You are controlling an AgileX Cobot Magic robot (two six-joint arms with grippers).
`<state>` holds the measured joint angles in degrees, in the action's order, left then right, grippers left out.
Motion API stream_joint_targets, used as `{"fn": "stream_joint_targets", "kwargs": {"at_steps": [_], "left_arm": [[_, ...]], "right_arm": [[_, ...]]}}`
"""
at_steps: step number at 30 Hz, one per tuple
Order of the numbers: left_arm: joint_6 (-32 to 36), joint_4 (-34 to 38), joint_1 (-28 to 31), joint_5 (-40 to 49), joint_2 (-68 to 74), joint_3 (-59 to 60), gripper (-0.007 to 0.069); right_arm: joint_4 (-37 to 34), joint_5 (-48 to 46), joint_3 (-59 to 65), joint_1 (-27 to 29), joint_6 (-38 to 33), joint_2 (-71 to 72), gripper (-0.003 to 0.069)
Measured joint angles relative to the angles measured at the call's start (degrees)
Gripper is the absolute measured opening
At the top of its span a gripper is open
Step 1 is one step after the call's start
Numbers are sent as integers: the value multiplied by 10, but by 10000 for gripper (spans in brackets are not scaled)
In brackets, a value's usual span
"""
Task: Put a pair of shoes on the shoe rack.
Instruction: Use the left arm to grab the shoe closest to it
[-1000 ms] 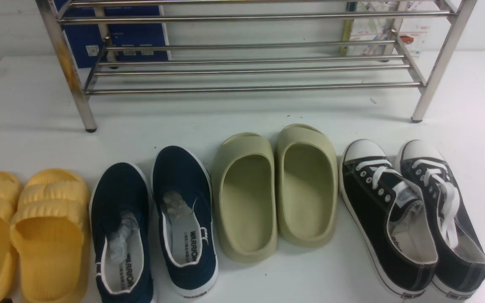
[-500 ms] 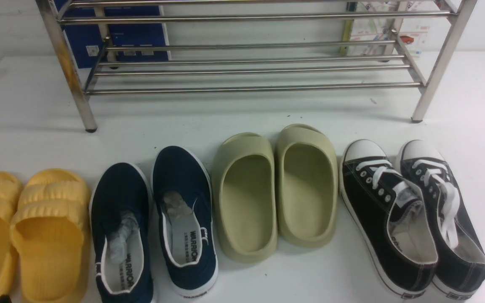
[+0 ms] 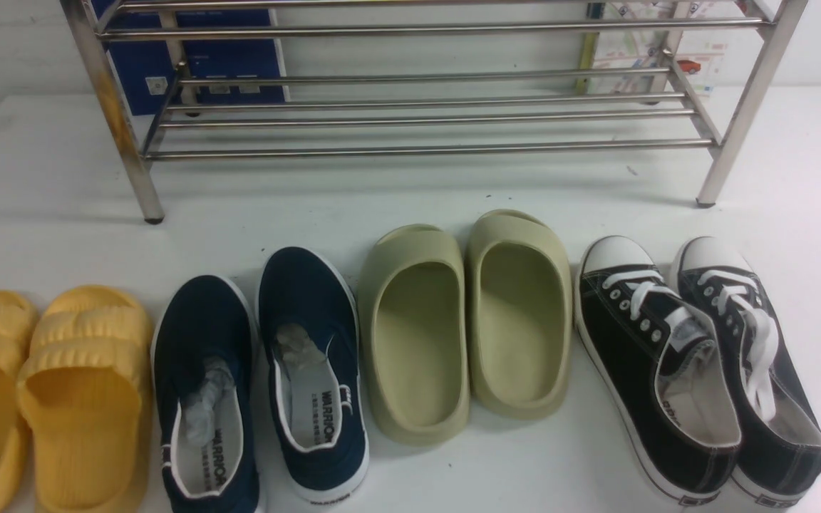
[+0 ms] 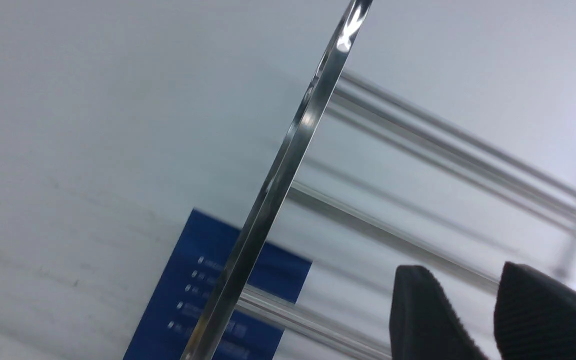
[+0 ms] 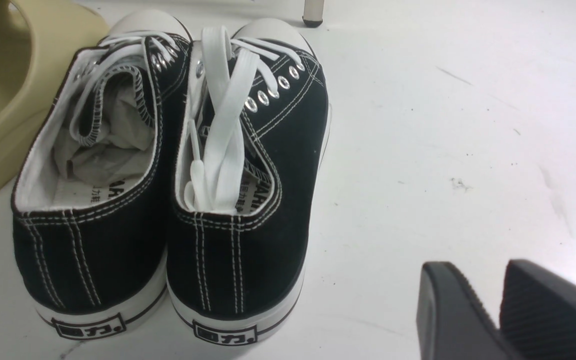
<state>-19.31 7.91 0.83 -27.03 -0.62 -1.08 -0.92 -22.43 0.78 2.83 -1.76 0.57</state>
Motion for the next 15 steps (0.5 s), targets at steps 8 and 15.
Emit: {"fn": "stream_joint_targets", "kwargs": {"at_steps": [8, 15], "left_arm": [[-1, 0, 0, 246, 101, -329, 237], [-1, 0, 0, 580, 275, -491, 237]], "right_arm": [[0, 0, 0, 0, 0, 0, 216], [0, 0, 0, 0, 0, 0, 221]]}}
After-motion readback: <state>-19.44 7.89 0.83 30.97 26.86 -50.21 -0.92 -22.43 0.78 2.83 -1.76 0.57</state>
